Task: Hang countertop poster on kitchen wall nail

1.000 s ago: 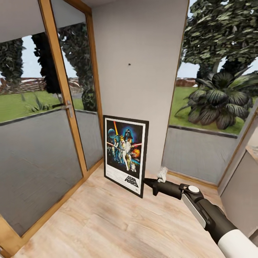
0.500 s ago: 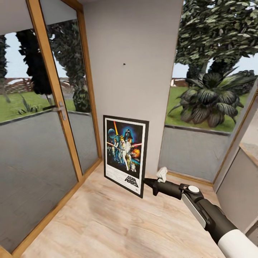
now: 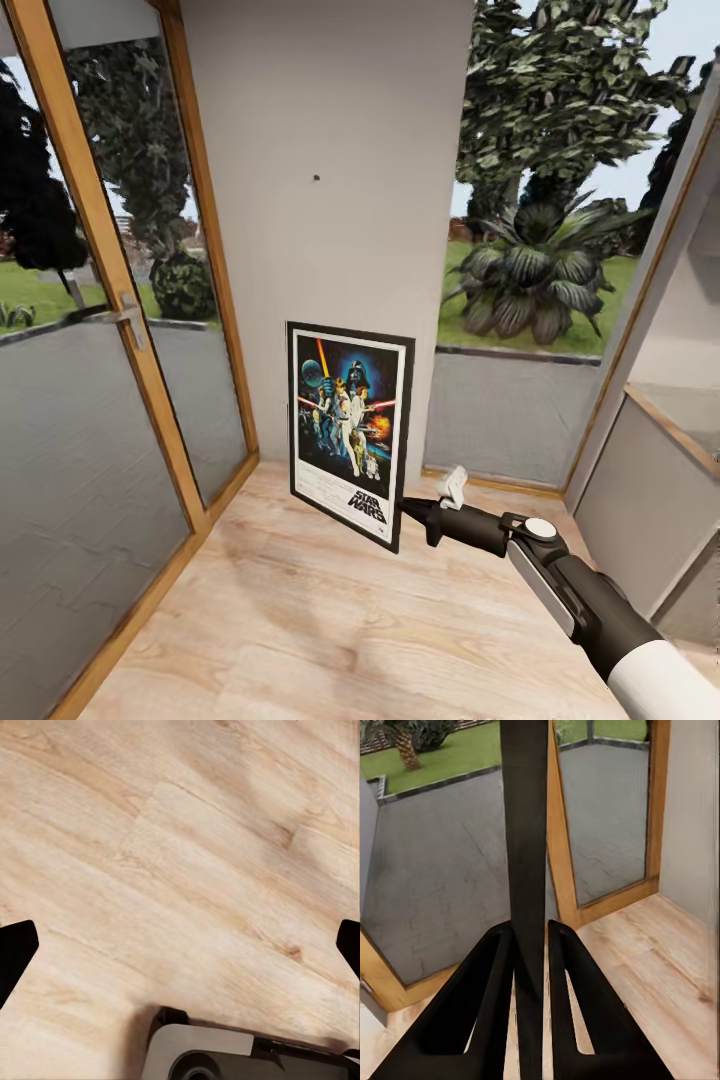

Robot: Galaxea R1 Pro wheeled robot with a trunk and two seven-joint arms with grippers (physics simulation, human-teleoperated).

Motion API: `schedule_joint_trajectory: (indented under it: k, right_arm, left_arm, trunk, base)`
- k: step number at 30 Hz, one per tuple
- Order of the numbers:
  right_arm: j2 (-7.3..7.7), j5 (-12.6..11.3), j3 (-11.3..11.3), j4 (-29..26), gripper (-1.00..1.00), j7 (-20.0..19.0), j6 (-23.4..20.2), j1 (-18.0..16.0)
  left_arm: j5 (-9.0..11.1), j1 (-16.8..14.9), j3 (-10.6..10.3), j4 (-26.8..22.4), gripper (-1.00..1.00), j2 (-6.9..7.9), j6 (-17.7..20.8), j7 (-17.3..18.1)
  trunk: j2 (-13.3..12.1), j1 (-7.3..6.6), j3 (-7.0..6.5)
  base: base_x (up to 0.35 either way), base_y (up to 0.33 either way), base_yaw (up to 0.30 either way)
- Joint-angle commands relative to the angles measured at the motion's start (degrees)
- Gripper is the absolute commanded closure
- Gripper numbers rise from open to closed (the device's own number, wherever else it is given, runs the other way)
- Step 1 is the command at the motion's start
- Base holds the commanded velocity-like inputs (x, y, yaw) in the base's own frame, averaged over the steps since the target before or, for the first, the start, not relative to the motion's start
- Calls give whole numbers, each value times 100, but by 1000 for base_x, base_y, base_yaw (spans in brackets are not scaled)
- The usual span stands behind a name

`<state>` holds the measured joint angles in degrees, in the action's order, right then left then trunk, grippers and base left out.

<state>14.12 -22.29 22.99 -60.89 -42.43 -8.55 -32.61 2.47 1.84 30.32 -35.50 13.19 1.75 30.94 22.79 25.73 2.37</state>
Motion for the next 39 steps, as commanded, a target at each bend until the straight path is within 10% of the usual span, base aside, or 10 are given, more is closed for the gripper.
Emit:
schedule_joint_trajectory:
  k: [1,39]
  right_arm:
    - [3,-74,12,-2,100,-11,-63,-8]
    - [3,-74,13,-2,100,-11,-59,-8]
  left_arm:
    - [25,0,9,-6,-100,1,19,26]
    - [25,0,18,-8,-100,8,12,26]
  trunk:
    - [13,5,12]
    - [13,5,12]
  base:
    - [87,340,-300]
    - [136,261,-86]
